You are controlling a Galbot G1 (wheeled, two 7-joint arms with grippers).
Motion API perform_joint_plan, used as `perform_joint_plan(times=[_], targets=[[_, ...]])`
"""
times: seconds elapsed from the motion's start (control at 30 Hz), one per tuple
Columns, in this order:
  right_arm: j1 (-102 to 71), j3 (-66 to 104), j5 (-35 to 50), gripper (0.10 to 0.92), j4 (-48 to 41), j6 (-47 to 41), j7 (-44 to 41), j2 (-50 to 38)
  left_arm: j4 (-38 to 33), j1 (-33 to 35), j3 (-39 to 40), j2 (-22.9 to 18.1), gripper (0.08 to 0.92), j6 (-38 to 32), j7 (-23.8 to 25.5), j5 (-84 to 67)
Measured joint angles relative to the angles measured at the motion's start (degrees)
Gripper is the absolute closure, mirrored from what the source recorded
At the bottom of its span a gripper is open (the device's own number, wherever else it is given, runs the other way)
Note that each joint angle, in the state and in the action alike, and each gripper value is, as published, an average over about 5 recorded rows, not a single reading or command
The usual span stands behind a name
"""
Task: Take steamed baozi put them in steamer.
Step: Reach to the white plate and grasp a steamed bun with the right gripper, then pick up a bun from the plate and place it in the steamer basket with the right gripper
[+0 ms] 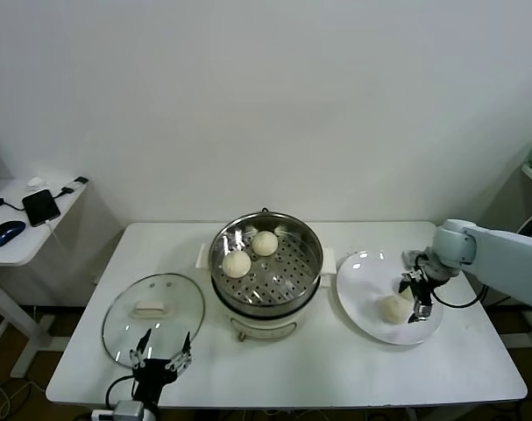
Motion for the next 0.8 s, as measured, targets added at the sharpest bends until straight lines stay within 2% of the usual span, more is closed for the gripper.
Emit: perform_joint_plan(times=[0.3, 0.57, 0.8], targets=[[-3.0, 2.67, -0.86, 0.207, -1.45, 0.14, 0.8, 1.95, -0.09, 0.2, -0.1, 0.14, 0.177, -0.13, -0.07, -0.01], [-3.12, 2.81, -1.77, 0.342, -1.11, 0.27, 0.01, 2.01, -0.58, 0.62, -0.01, -0.07, 0.177, -0.17, -0.08, 0.14], [-0.63, 1.73, -1.8, 0.355, -0.2, 0.47, -1.04, 2.32, -1.06, 0.79, 0.26, -0.22, 0.177, -0.13, -0.06, 0.26]])
